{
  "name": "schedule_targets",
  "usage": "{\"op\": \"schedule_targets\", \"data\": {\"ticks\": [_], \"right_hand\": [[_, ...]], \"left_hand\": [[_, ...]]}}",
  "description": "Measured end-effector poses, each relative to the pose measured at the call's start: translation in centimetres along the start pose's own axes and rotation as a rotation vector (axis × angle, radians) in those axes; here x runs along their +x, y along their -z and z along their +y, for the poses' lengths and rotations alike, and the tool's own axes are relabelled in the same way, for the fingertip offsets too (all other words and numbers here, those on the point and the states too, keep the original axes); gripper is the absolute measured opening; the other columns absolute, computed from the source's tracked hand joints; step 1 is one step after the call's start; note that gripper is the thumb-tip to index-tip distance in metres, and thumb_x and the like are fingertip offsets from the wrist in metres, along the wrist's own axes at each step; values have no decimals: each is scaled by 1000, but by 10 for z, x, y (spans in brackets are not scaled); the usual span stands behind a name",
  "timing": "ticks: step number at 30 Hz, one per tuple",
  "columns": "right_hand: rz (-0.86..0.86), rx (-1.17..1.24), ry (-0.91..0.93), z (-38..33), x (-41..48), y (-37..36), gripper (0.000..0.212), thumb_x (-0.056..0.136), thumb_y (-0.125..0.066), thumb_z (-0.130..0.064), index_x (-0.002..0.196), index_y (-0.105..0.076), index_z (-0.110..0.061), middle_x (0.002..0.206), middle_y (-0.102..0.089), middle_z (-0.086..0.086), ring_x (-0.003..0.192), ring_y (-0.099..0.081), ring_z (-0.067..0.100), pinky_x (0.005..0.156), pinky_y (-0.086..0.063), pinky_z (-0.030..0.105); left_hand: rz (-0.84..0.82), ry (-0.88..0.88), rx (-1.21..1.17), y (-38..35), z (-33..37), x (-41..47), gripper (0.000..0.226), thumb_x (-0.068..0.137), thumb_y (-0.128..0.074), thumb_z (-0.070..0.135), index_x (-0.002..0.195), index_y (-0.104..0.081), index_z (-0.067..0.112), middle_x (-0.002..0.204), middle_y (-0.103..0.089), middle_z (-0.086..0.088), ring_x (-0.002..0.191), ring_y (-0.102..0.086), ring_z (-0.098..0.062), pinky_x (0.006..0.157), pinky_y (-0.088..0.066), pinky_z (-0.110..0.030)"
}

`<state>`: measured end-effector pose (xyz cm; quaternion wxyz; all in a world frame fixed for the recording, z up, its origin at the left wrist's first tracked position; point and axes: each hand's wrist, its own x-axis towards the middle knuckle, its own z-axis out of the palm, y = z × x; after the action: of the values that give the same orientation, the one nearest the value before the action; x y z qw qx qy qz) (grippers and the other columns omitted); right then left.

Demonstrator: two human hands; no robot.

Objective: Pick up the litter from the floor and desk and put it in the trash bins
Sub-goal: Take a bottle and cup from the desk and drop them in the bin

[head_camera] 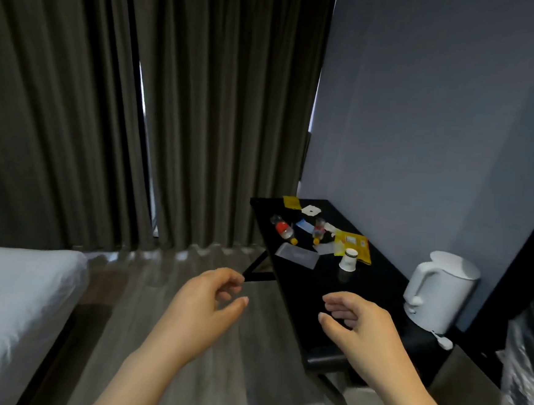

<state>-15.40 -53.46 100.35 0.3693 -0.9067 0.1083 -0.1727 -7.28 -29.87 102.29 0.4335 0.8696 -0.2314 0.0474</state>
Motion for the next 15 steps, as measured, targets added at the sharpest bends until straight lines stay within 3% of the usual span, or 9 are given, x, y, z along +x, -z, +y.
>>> {"op": "schedule_targets", "data": {"ticks": [6, 11, 15], "right_hand": [[-11, 29, -112, -15, 100, -50, 32, 84, -70, -29, 115, -65, -28, 103, -66, -15, 98, -60, -3, 81, -46, 12], [19, 34, -218, -9, 155, -87, 29, 83, -70, -32, 112, -66, -32, 100, -67, -15, 96, -61, -3, 85, -49, 16], [46, 33, -282, 3, 197, -106, 30, 82, -72, -31, 112, -67, -29, 99, -67, -14, 94, -62, -2, 87, -52, 21]], "left_hand": [[-26, 6, -81, 20, -64, 115, 22, 79, -70, 20, 101, -65, 25, 90, -67, 4, 77, -63, -8, 79, -55, -29], [-101, -22, -73, 15, -107, 191, 23, 80, -70, 20, 103, -65, 23, 92, -67, 5, 80, -63, -7, 80, -54, -28], [-202, 5, -128, 0, -129, 239, 23, 80, -71, 13, 102, -66, 15, 91, -68, -2, 79, -65, -15, 81, -55, -35]]}}
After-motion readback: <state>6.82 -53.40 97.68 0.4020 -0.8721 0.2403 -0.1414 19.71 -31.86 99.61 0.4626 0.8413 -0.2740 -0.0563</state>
